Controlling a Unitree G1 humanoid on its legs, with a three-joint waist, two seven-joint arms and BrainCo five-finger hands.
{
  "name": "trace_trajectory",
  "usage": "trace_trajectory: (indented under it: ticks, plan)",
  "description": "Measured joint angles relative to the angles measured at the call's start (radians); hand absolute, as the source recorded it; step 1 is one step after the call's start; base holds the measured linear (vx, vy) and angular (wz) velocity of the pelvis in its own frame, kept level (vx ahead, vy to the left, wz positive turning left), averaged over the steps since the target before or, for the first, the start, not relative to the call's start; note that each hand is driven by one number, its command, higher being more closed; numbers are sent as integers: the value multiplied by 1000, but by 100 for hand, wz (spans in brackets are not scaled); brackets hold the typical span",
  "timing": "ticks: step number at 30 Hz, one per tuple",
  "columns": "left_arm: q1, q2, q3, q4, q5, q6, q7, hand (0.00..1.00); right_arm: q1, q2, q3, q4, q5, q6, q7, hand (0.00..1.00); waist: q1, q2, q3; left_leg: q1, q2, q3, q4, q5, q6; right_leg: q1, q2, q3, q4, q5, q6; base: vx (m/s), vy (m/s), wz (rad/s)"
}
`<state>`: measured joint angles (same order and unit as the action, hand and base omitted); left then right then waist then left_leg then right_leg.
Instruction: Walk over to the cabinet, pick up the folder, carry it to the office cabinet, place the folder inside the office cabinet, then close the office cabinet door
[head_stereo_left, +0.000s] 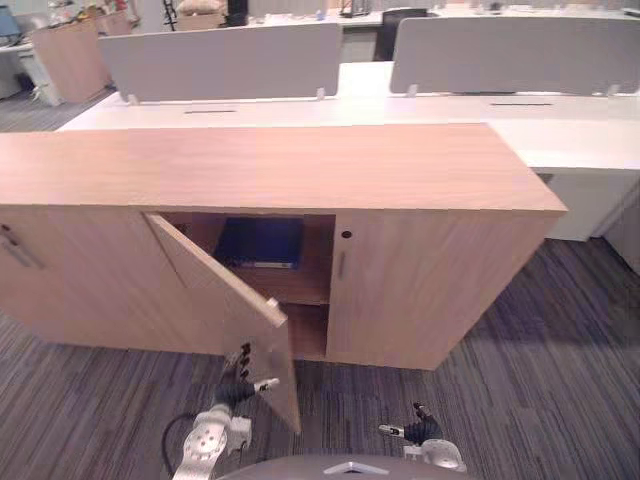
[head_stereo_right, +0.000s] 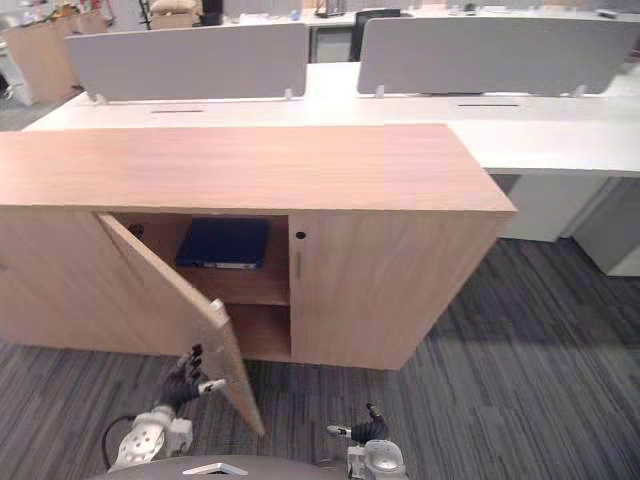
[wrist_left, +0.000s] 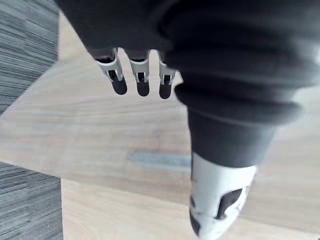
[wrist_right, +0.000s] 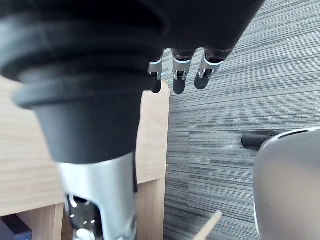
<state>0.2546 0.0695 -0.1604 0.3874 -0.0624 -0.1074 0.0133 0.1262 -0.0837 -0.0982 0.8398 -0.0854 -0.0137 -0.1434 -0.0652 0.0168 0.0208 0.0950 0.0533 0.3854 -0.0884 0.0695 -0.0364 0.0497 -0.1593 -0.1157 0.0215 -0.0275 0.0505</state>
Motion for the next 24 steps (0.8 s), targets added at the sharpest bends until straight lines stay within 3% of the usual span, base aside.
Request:
trace_trajectory:
  ticks: [4, 10, 13, 16, 24]
  plan:
    - [-67, 8, 0, 40, 18, 9, 10, 0, -2, -6, 1, 0, 0, 0, 0, 0, -17, 9, -7, 1, 7, 26, 0, -6, -2, -13, 9, 25, -6, 4, -5, 27, 10, -23]
    - [-219, 54, 9, 119, 27, 27, 78, 0, -11, -7, 9, 2, 0, 2, -1, 0, -48, 4, -10, -6, 21, 42, 0, -16, -16, -33, 26, 52, -8, 7, -4, 55, -14, -12]
    - [-286, 88, 68, 180, 27, 44, 129, 0, -12, -7, 15, 2, 0, 12, -2, 0, -53, 4, -15, -11, 30, 73, 0, -24, -28, -54, 33, 65, -14, 33, 1, 83, -17, -30]
    - [-348, 133, 98, 236, 27, 66, 180, 0, -9, -8, 14, 4, 1, 18, -12, 0, -69, -4, -13, -16, 39, 85, 1, -32, -40, -56, 45, 75, -45, 60, 27, 111, -31, -19]
    - [-401, 158, 99, 263, 25, 71, 203, 0, 6, -8, -2, 4, 10, 18, -13, 0, -87, -6, -13, -5, 42, 79, 7, -34, -39, -41, 52, 69, -81, 76, 21, 92, -28, -14]
